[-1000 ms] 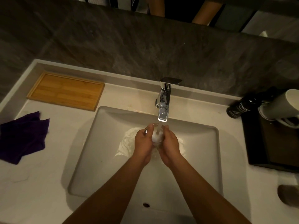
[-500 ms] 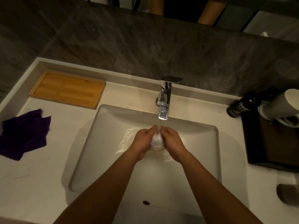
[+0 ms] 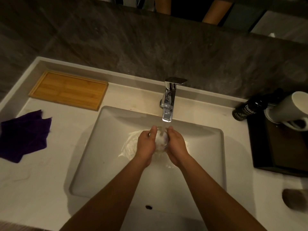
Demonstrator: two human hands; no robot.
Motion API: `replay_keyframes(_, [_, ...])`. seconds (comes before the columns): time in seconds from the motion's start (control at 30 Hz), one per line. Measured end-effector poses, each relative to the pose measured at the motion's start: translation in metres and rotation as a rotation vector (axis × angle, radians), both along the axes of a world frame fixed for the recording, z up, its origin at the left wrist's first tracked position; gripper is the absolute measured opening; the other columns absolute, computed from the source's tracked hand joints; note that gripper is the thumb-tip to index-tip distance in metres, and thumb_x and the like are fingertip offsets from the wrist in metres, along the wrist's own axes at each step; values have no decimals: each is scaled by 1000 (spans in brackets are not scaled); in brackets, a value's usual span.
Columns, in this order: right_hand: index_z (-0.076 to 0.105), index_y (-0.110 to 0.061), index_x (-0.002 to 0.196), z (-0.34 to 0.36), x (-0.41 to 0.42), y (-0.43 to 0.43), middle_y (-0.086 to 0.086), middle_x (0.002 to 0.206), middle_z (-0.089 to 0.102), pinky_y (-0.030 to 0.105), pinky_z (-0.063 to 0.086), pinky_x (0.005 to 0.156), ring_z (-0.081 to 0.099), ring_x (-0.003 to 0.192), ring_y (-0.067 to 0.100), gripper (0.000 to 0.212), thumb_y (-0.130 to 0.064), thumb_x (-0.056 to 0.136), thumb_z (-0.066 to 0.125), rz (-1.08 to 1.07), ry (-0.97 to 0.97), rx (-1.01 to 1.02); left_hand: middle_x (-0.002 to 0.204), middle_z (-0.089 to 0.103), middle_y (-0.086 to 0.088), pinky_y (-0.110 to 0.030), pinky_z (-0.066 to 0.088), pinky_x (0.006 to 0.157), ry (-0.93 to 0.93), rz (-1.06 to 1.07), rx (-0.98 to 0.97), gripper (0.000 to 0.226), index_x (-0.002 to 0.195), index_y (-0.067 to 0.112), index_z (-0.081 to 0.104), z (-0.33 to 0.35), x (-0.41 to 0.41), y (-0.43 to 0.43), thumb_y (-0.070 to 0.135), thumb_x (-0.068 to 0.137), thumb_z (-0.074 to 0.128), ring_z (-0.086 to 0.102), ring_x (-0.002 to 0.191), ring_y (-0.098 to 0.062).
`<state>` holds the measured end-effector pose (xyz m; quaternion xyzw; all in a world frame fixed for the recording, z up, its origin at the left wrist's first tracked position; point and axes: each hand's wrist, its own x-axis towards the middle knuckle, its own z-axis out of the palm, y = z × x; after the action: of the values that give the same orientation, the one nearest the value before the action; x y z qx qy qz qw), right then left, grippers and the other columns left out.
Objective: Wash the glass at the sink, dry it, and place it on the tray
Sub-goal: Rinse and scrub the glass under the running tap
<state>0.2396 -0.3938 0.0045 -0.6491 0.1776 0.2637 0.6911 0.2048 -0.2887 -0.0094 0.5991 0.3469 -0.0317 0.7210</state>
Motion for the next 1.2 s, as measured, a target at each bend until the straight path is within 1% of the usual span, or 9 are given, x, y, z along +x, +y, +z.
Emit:
replay_keyframes(0.13, [74,-15,116,-6,-6,2,12,117,79,57,57,101,75,110,32,47,-49,101,45,-5,-30,-71,101,80,-10,-46,62,83,26,-20,-97,49,107,15,75,-2,0,-2,57,96,52,77,92,-27])
replay_keyframes(0.23, [73,-11,104,-4,-1,-6,18,111,78,44,57,93,73,106,34,36,-34,109,46,106,-36,-92,103,79,-18,-41,60,77,116,-163,-127,53,102,9,76,-1,5,14,58,92,60,76,89,-29])
replay_keyframes(0.4, [72,-11,123,-4,-10,0,14,120,79,46,58,92,75,112,35,42,-38,110,42,-91,60,48,98,80,-13,-43,60,84,-22,22,-174,46,103,11,78,5,-2,-2,49,102,50,77,93,-30])
replay_keyframes(0.57, [72,-8,105,-4,-3,-4,18,111,76,49,60,89,72,107,40,34,-33,106,48,25,-26,-39,83,78,-9,-27,53,56,40,-141,-163,39,93,11,76,8,3,9,43,100,55,72,69,-26])
replay_keyframes(0.63, [70,-4,101,-3,5,-9,23,105,73,44,57,83,69,101,39,31,-25,108,49,66,3,-17,82,78,-8,-25,54,58,46,-146,-213,34,89,8,75,12,5,13,37,99,60,74,70,-20])
replay_keyframes(0.8, [71,-13,126,-2,-4,4,13,126,77,55,56,105,73,117,32,41,-39,103,50,-22,21,17,98,80,-11,-37,61,79,-37,45,-208,37,104,13,76,9,-2,-1,41,102,53,77,92,-26])
replay_keyframes(0.97, [73,-9,109,2,2,-5,20,119,76,42,56,96,72,108,31,28,-19,108,47,109,-6,-17,81,78,-8,-27,54,60,101,-179,-186,35,90,11,75,18,5,19,42,97,62,73,68,-21])
replay_keyframes(1.1, [73,-7,118,3,-3,-2,17,120,78,47,56,99,75,109,33,35,-29,109,47,-31,57,79,99,80,-15,-39,59,79,-31,-19,-156,35,101,14,77,10,0,7,40,102,54,76,91,-30])
replay_keyframes(1.2, [71,-11,126,1,-8,2,15,125,77,54,55,106,73,117,33,41,-38,108,46,-57,39,53,98,80,-15,-37,60,73,1,-31,-196,43,107,9,75,4,-2,4,45,100,54,76,85,-29])
